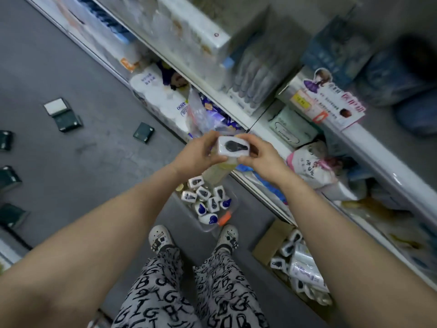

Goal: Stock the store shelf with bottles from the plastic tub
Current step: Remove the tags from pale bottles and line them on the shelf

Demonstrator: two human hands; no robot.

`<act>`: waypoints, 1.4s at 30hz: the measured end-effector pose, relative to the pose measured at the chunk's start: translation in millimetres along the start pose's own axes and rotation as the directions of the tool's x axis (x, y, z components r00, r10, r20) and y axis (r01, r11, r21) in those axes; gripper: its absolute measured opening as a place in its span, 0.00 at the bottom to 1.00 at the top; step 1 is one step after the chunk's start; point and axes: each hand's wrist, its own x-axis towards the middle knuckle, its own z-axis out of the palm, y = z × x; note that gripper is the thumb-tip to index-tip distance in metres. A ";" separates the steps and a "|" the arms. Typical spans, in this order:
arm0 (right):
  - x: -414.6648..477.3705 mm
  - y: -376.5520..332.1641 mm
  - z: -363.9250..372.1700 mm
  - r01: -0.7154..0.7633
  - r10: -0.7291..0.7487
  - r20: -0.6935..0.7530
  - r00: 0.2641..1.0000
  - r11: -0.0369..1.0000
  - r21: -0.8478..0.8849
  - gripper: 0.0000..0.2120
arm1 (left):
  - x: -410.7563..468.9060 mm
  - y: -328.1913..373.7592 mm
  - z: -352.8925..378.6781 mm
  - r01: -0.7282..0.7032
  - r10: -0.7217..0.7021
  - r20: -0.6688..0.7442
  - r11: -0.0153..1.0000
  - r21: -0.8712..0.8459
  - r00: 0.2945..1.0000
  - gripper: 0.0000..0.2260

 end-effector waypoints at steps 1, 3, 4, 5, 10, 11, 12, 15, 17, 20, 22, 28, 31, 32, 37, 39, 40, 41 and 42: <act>-4.4 -11.2 -4.2 -0.004 0.005 -0.015 1.000 0.997 0.071 0.26 | -1.4 14.0 -8.6 -0.012 0.011 -0.011 1.000 -0.028 1.000 0.20; -15.4 -36.0 -11.0 0.019 -0.001 -0.084 0.996 0.977 0.213 0.24 | -4.9 40.7 -26.7 -0.046 0.042 -0.055 0.996 -0.073 0.998 0.19; -21.1 -48.3 -13.7 0.034 0.002 -0.133 0.991 0.962 0.270 0.23 | -7.0 53.6 -36.1 -0.067 0.060 -0.082 0.994 -0.088 0.995 0.19; -25.6 -60.0 -16.0 0.051 0.006 -0.179 0.984 0.950 0.309 0.22 | -8.0 65.6 -45.3 -0.075 0.063 -0.108 0.991 -0.108 0.992 0.19; -39.6 -103.2 -26.2 0.105 -0.020 -0.207 0.978 0.908 0.406 0.20 | -13.7 127.2 -79.5 -0.171 0.140 -0.176 0.971 -0.170 0.974 0.14; -44.8 -113.8 -29.4 0.130 -0.044 -0.211 0.977 0.900 0.415 0.21 | -13.8 142.0 -85.6 -0.196 0.167 -0.176 0.967 -0.163 0.970 0.13; -49.6 -122.4 -32.1 0.156 -0.071 -0.212 0.975 0.896 0.415 0.22 | -14.4 154.5 -90.4 -0.213 0.185 -0.174 0.964 -0.159 0.967 0.12; -64.3 -149.2 -42.8 0.218 -0.136 -0.227 0.964 0.894 0.393 0.25 | -13.1 189.3 -104.2 -0.262 0.234 -0.172 0.952 -0.158 0.957 0.14; -74.7 -163.9 -52.0 0.251 -0.172 -0.241 0.955 0.903 0.349 0.31 | -15.1 213.3 -111.5 -0.281 0.255 -0.179 0.950 -0.135 0.950 0.21; -88.5 -183.7 -62.6 0.276 -0.200 -0.256 0.946 0.911 0.307 0.38 | -15.4 241.7 -116.7 -0.323 0.299 -0.204 0.942 -0.095 0.932 0.22; -98.7 -196.6 -74.5 0.308 -0.211 -0.311 0.927 0.901 0.305 0.38 | -15.9 265.6 -117.5 -0.348 0.326 -0.193 0.933 -0.095 0.926 0.23; -127.8 -224.6 -122.0 0.409 -0.281 -0.414 0.866 0.874 0.264 0.36 | -13.2 332.8 -114.8 -0.431 0.411 -0.190 0.899 -0.076 0.892 0.23; -133.3 -234.5 -146.9 0.445 -0.270 -0.486 0.831 0.847 0.291 0.39 | -6.9 366.8 -108.6 -0.440 0.407 -0.202 0.885 -0.153 0.891 0.17; -135.1 -239.2 -156.5 0.461 -0.266 -0.521 0.811 0.839 0.288 0.41 | -3.7 379.1 -106.5 -0.447 0.411 -0.208 0.876 -0.180 0.888 0.15; -144.2 -256.2 -194.7 0.513 -0.297 -0.591 0.750 0.825 0.236 0.40 | 7.2 426.6 -98.0 -0.499 0.455 -0.231 0.846 -0.188 0.860 0.24; -145.3 -260.4 -211.0 0.531 -0.315 -0.611 0.726 0.822 0.207 0.39 | 14.0 441.0 -94.1 -0.516 0.471 -0.238 0.836 -0.187 0.849 0.25; -145.5 -262.8 -218.9 0.538 -0.325 -0.619 0.715 0.821 0.191 0.38 | 17.5 447.7 -91.7 -0.528 0.481 -0.245 0.828 -0.190 0.842 0.24; -145.9 -265.2 -226.7 0.546 -0.334 -0.625 0.706 0.818 0.180 0.37 | 20.1 454.1 -88.6 -0.541 0.491 -0.252 0.819 -0.193 0.834 0.23; -146.9 -267.3 -234.4 0.557 -0.344 -0.631 0.695 0.813 0.170 0.37 | 23.9 460.5 -85.8 -0.555 0.504 -0.257 0.809 -0.193 0.825 0.22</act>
